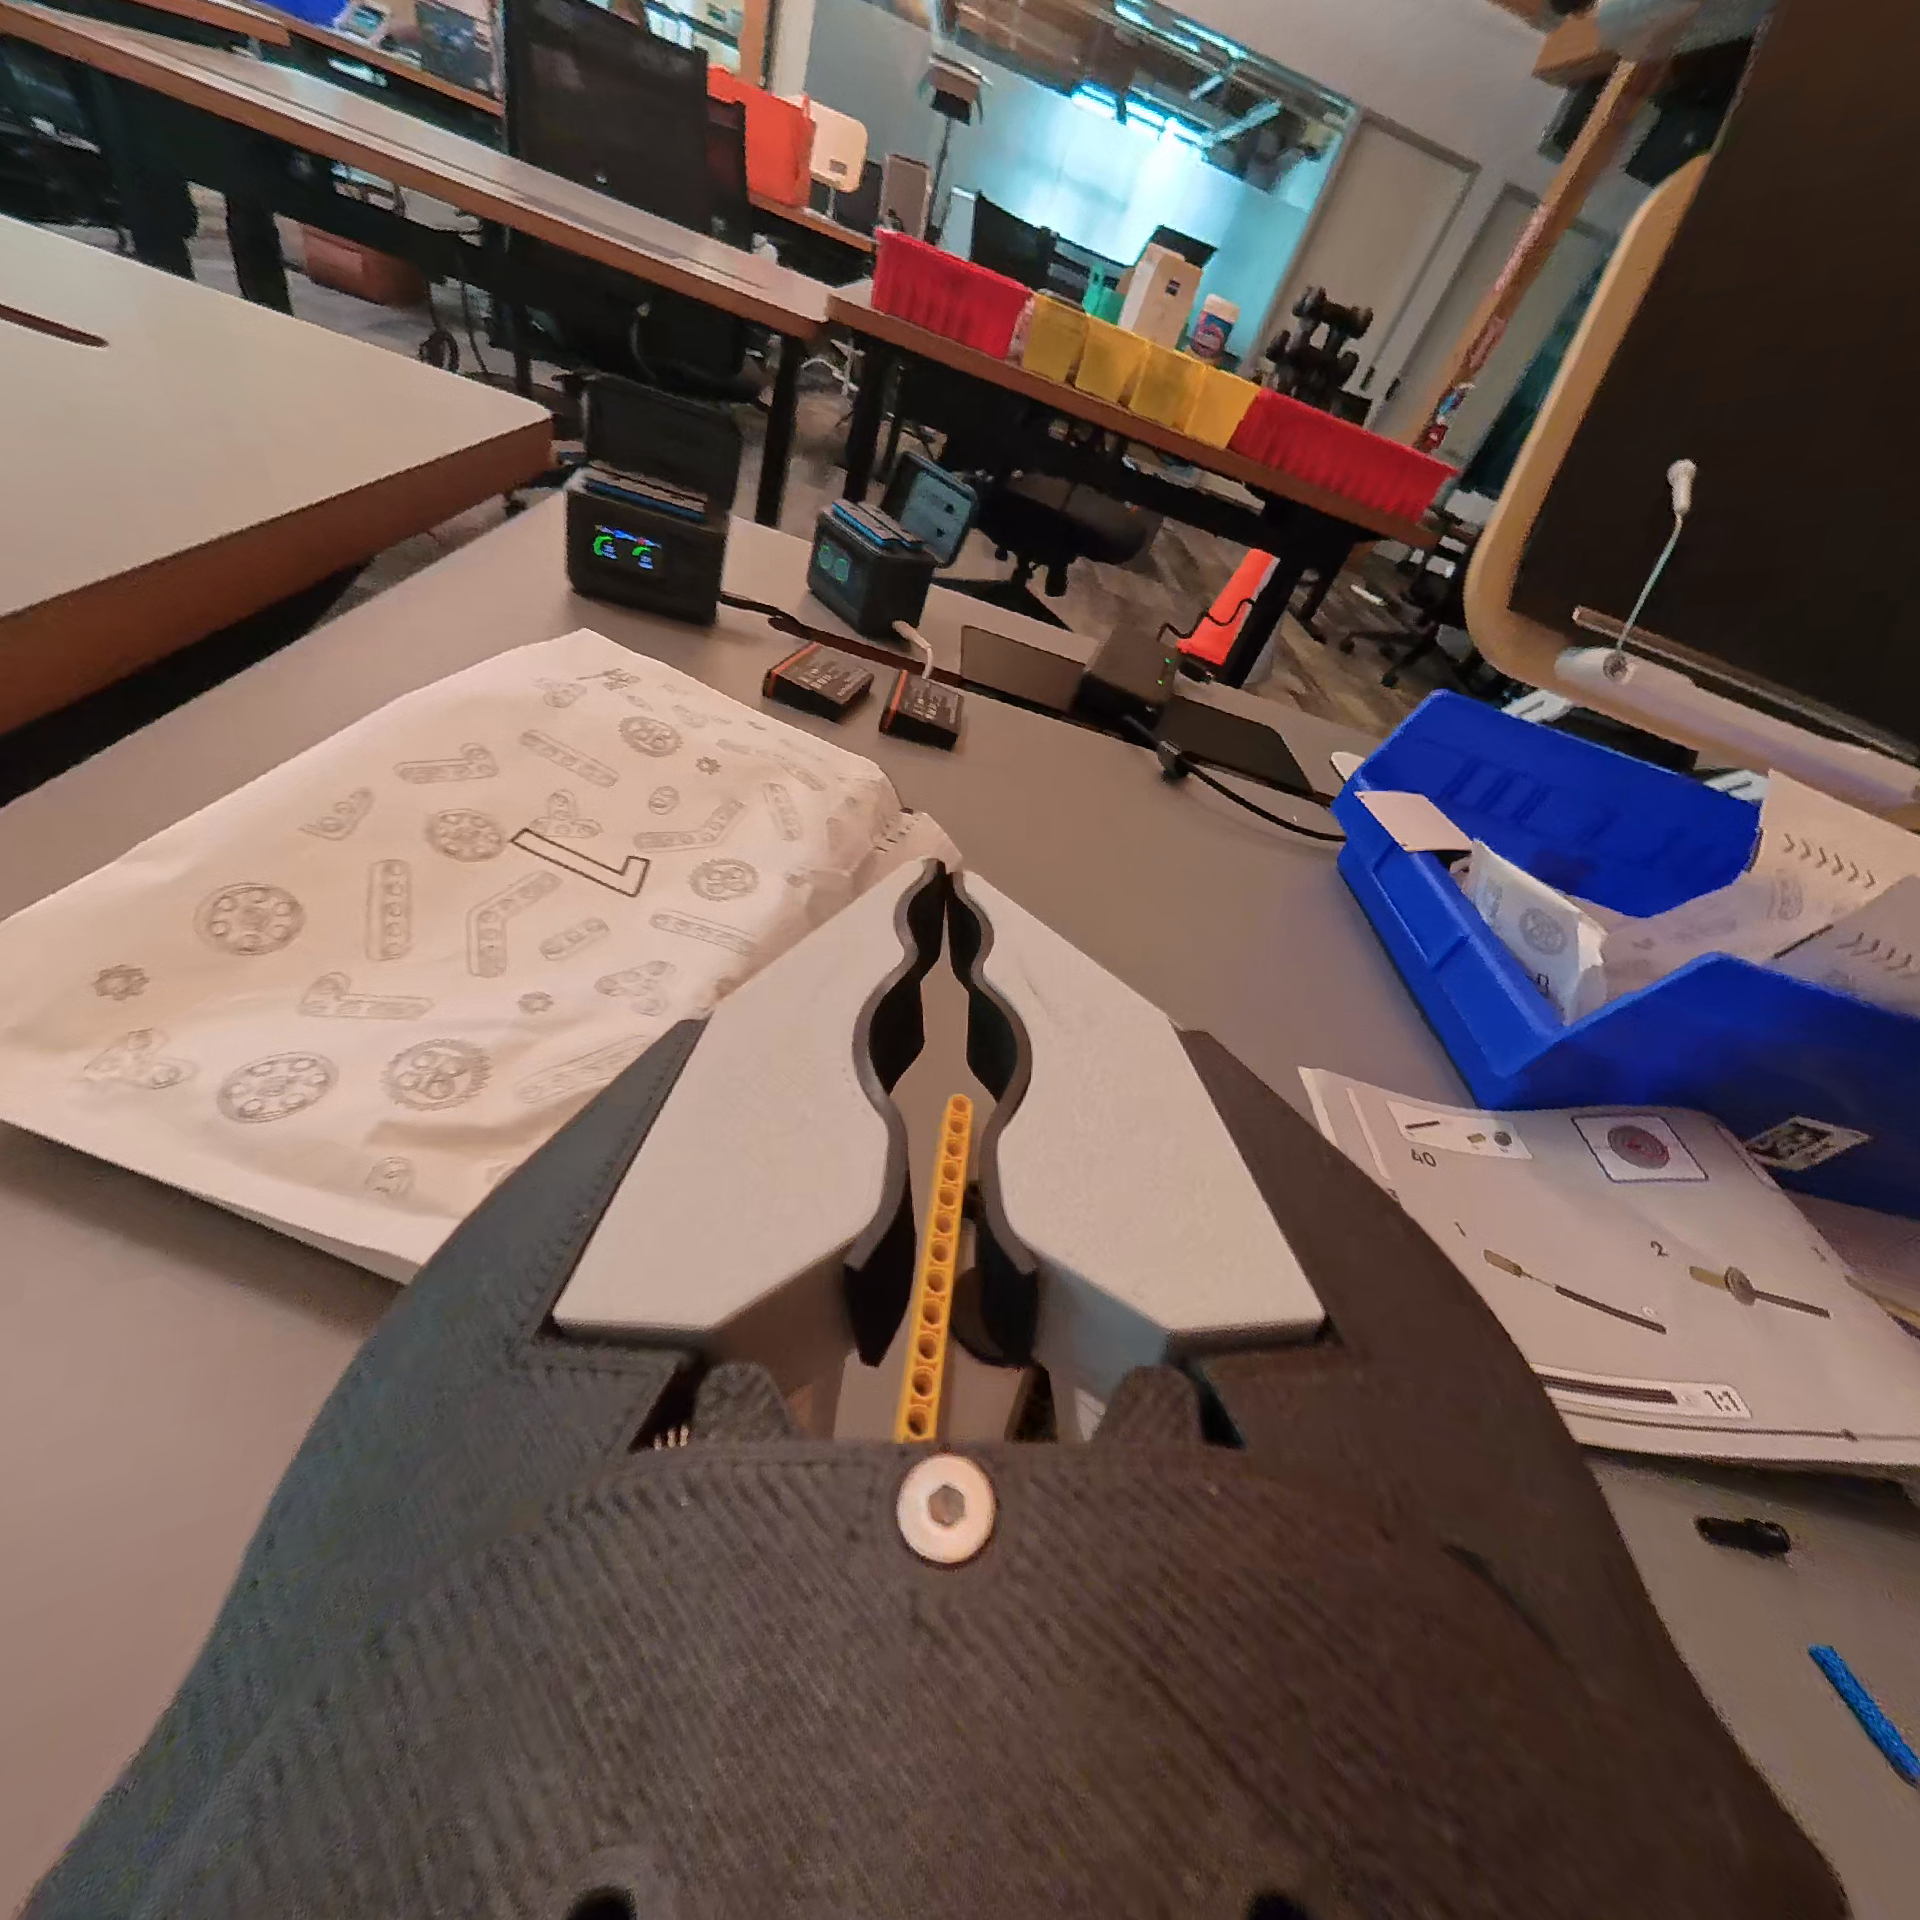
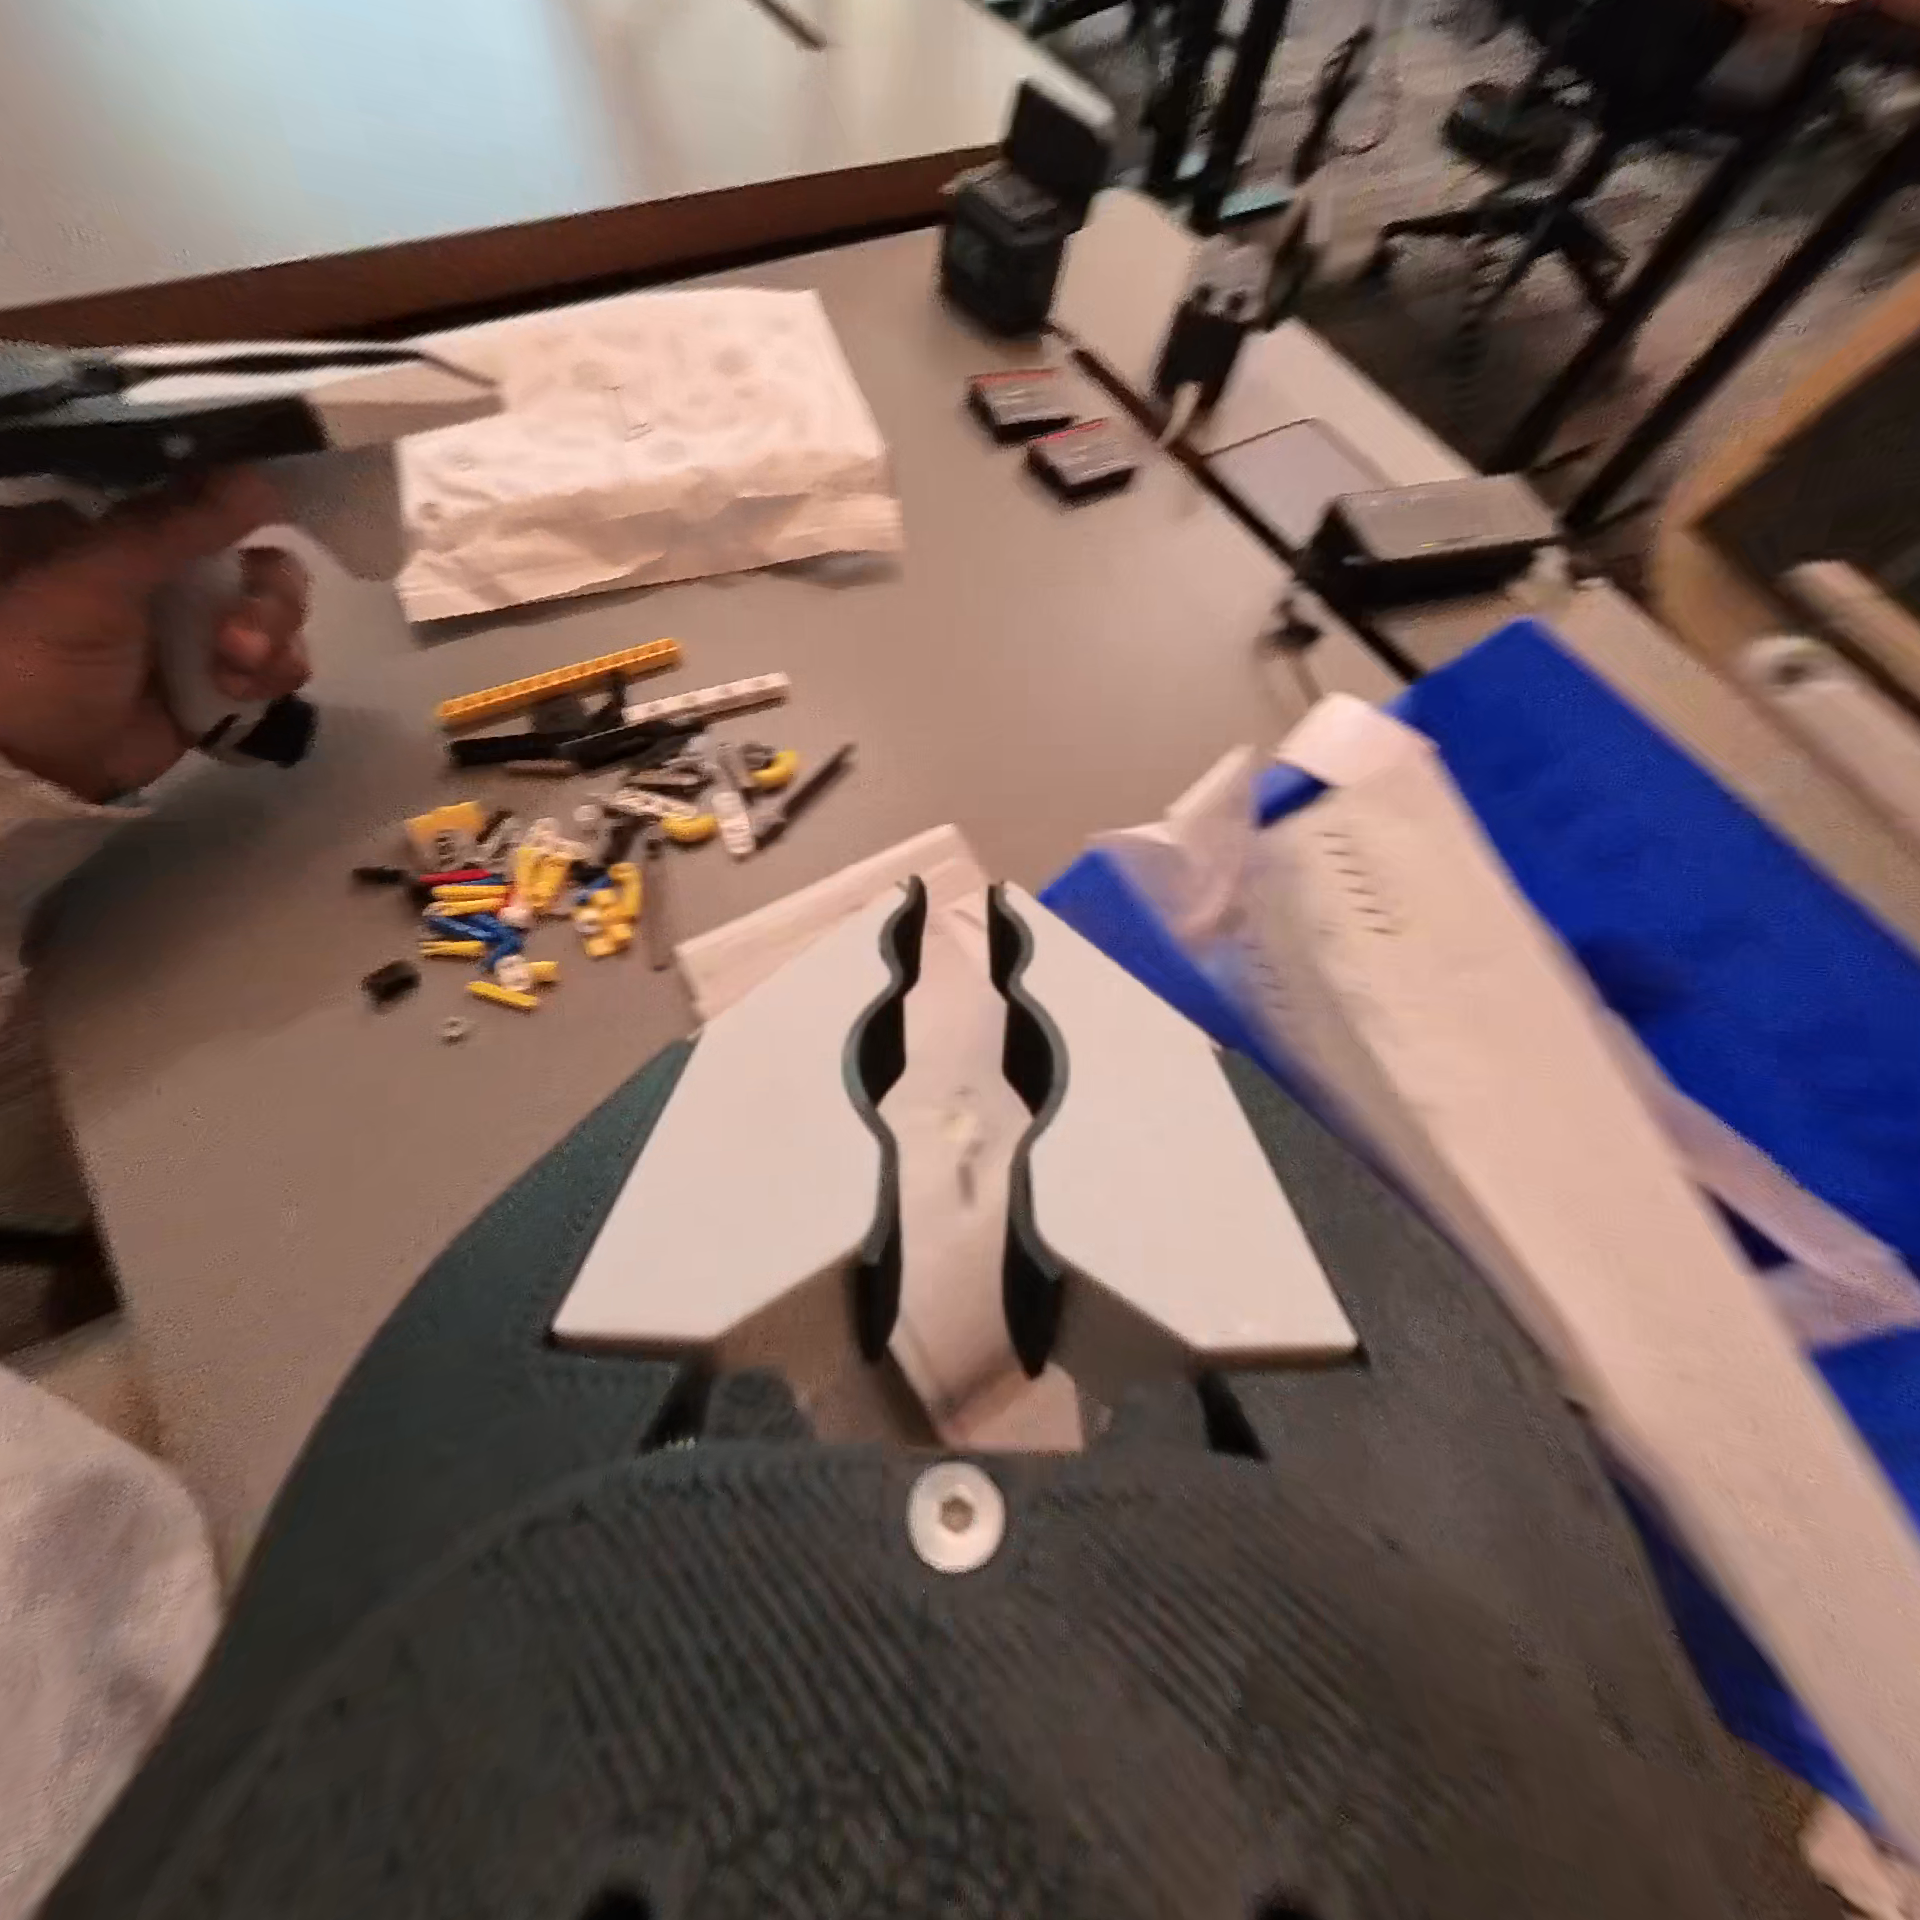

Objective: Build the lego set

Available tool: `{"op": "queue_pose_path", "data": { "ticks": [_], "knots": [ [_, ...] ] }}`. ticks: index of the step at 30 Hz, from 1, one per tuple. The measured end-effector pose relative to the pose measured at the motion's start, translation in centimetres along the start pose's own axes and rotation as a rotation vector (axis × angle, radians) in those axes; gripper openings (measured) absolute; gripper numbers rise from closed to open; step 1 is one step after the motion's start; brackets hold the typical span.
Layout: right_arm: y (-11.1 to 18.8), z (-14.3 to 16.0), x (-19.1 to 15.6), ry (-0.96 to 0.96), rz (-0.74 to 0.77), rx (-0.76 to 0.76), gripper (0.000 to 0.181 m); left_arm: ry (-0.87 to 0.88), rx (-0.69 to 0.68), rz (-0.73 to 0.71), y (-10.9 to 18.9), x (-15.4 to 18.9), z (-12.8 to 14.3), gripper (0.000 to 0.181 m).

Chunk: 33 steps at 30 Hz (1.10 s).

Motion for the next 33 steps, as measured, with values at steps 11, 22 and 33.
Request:
{"op": "queue_pose_path", "data": {
  "ticks": [11, 22, 33],
  "knots": [
    [2.0, 2.3, 24.4, 0.311, 0.196, -0.246, 0.02, -0.022, -0.083, 0.25, -3.7, 10.5, -4.6, 0.003],
    [-10.2, 5.5, 28.6, 0.496, 0.001, -0.59, 0.022, -0.371, -0.332, 0.657, -17.9, 21.2, -7.7, 0.008],
    [-7.1, 6.2, 26.0, 0.533, -0.082, -0.604, 0.0, -0.579, -0.399, 0.79, -23.9, 25.4, -4.3, 0.01]
  ]
}}
Point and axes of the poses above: each gripper's, where its closed fingertips meet, y back along the fingers, z out of its underside, x = y × z across the jaws, the point moved 9 cm from there along y, back along the fingers, and after that the axes turned 5 degrees about -y, right-handed, at the moved point
